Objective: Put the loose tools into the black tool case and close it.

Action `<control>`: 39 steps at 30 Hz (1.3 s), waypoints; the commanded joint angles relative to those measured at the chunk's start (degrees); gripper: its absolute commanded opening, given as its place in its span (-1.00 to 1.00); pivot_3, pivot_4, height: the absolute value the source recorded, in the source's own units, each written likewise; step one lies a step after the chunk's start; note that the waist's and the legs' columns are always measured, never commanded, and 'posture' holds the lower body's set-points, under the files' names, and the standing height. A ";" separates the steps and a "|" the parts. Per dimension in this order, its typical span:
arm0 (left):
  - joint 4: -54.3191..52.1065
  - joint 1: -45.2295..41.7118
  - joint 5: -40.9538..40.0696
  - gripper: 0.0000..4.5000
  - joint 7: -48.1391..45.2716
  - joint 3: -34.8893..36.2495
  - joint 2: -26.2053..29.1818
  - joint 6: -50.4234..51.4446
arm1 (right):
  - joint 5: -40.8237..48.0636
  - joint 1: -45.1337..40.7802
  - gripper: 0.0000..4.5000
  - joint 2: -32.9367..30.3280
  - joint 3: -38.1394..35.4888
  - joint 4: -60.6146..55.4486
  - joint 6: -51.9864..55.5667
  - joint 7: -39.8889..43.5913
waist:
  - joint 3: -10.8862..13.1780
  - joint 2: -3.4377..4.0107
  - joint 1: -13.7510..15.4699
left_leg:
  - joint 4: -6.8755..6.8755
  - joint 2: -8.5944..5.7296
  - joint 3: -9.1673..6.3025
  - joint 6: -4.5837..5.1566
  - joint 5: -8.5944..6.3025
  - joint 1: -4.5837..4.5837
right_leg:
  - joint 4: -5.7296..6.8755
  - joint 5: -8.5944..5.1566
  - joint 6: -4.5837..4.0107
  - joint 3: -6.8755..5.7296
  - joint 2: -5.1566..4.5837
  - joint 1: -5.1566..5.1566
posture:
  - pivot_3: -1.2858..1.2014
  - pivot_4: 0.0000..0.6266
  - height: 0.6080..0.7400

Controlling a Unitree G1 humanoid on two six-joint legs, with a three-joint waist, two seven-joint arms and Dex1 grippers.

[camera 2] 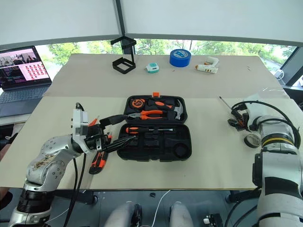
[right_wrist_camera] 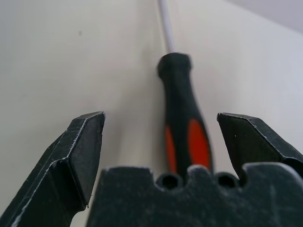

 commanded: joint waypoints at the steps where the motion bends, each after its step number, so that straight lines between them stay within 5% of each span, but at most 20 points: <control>1: -2.90 -0.95 -1.30 1.00 0.25 0.75 0.82 0.64 | -0.15 -0.51 0.96 0.51 -0.57 -0.26 3.26 -0.65 | 0.00 0.00 0.01 | 0.00 0.00 -0.01 0.00 0.00 0.01 | -0.01 0.00 0.00 -0.01 0.00 0.02 | 0.03 -0.52 1.00; 6: -4.23 -0.53 -1.64 1.00 1.34 1.51 1.17 1.19 | 0.57 -1.19 0.96 0.60 -1.98 -0.11 7.19 -3.90 | 0.01 -0.01 -0.01 | 0.00 0.00 -0.01 0.00 0.00 0.20 | -0.02 0.00 0.00 -0.01 0.01 0.18 | 0.03 -0.52 1.00; 11: -4.66 -0.17 -1.77 1.00 1.88 1.18 1.08 1.27 | 3.95 -2.16 0.96 1.26 -5.37 0.00 15.11 1.86 | 0.01 -0.01 0.03 | 0.00 0.01 -0.02 0.00 0.00 0.26 | -0.02 0.00 0.00 0.00 0.00 0.26 | 0.03 -0.52 1.00; 14: -4.55 -0.85 -1.88 1.00 2.61 0.84 0.69 1.27 | 4.63 -2.39 0.68 1.40 -6.91 -0.69 11.94 -0.73 | 0.01 -0.02 -0.06 | 0.00 0.01 -0.02 0.00 -0.01 0.26 | -0.03 0.00 0.00 -0.01 0.01 0.26 | 0.03 -0.52 1.00; 22: -4.17 -0.94 -1.62 1.00 3.31 0.39 0.12 0.60 | 3.68 -1.47 -0.53 0.30 -6.80 -1.55 4.93 -0.22 | 0.02 -0.01 -0.07 | -0.01 0.01 0.00 0.00 -0.01 0.21 | -0.02 0.00 0.00 0.00 0.03 0.20 | 0.03 -0.52 1.00; 24: -4.17 -0.74 -1.40 1.00 3.44 0.33 -0.14 0.29 | 4.38 -1.39 -0.56 -0.18 -7.83 -1.84 2.38 -0.09 | 0.06 0.01 -0.04 | -0.01 0.00 0.00 0.00 -0.01 0.21 | -0.02 0.00 0.00 0.00 0.03 0.20 | 0.03 -0.52 1.00; 32: -3.61 4.09 -0.76 1.00 2.17 2.40 0.29 -2.58 | 7.22 0.80 -0.56 -3.63 -3.01 -14.17 -26.87 40.74 | 0.41 0.30 -0.29 | -0.03 0.02 0.03 0.00 -0.02 0.22 | -0.06 0.01 0.08 0.03 0.08 0.17 | 0.03 -0.52 1.00; 39: -2.95 9.26 -0.94 1.00 -1.26 5.25 3.50 -4.18 | 13.09 7.45 -0.56 -1.63 4.85 -41.80 -14.25 56.24 | 0.43 0.29 -0.68 | -0.04 0.14 -0.06 -0.05 -0.03 0.31 | 0.07 0.01 0.06 0.01 0.04 0.18 | 0.03 -0.52 1.00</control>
